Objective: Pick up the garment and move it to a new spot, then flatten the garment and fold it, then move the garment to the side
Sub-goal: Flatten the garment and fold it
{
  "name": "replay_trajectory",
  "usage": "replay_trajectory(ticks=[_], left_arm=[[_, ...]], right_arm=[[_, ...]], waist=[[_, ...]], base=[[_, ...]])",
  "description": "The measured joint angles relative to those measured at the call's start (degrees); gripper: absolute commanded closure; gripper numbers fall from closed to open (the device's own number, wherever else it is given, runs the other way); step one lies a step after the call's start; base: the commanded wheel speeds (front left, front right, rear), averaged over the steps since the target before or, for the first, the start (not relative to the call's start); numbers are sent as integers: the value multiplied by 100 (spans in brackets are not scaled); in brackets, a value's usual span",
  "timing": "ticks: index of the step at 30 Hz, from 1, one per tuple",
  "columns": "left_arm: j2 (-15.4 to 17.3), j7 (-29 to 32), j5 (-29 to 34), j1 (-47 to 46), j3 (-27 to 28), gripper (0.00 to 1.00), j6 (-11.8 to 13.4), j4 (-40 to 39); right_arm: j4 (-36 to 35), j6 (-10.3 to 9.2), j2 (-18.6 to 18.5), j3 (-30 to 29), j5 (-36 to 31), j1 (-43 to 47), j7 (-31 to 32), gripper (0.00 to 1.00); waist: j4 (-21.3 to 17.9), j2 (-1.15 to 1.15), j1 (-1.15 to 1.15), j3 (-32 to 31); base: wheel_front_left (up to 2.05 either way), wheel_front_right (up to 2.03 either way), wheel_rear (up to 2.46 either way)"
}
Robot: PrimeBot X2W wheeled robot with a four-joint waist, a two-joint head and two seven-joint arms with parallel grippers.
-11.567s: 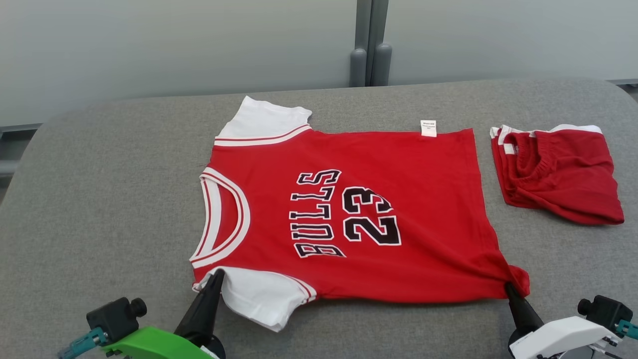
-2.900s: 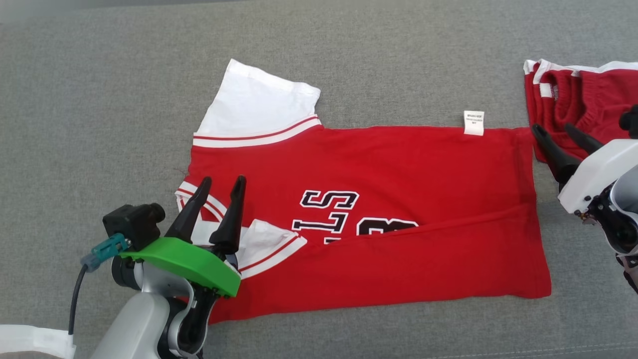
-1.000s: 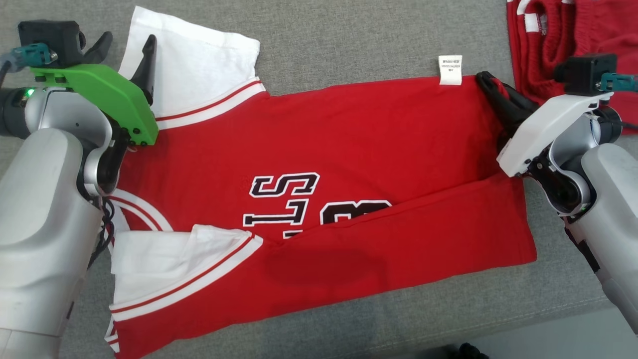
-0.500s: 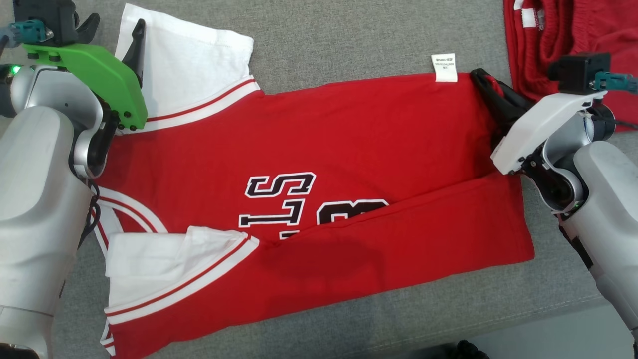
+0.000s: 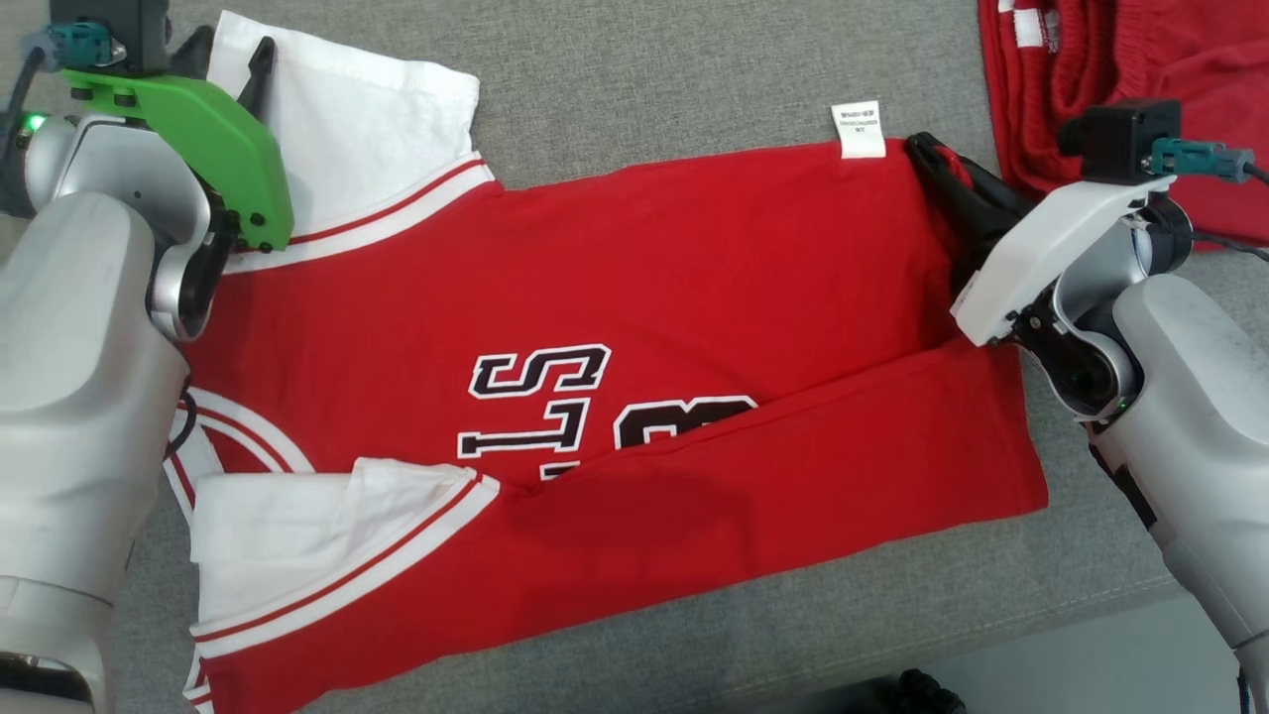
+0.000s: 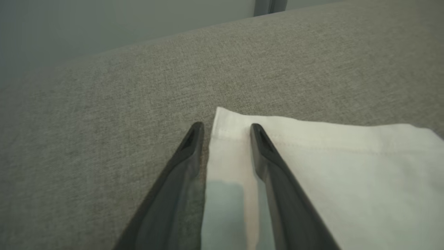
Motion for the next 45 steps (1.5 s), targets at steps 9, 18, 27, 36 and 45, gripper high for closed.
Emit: replay_trajectory(ticks=[9, 18, 27, 36, 45], left_arm=[[-155, -199, 21, -19, -116, 100, -289, 191], [-296, -1036, -514, 33, 339, 100, -603, -73], [-469, -1623, -873, 1121, 377, 100, -705, -439], [-497, -1951, -1178, 2317, 366, 100, -724, -787], [-487, -2015, -1489, 3520, 468, 100, -724, -1323]], right_arm=[[255, 2, -9, -19, 0, 3, -174, 100], [477, 2, -65, -69, -24, 65, -646, 100], [608, 27, -255, -112, -127, 594, -1347, 100], [713, 52, -488, -75, -450, 1299, -1688, 100], [658, 52, -584, 13, -795, 1915, -1711, 100]], waist=[[118, 0, 0, -135], [330, 0, 0, -520], [601, 0, 0, -1039], [867, 0, 0, -1573], [1106, 0, 0, -2077]], base=[[0, 0, 0], [0, 0, 0], [0, 0, 0], [0, 0, 0], [0, 0, 0]])
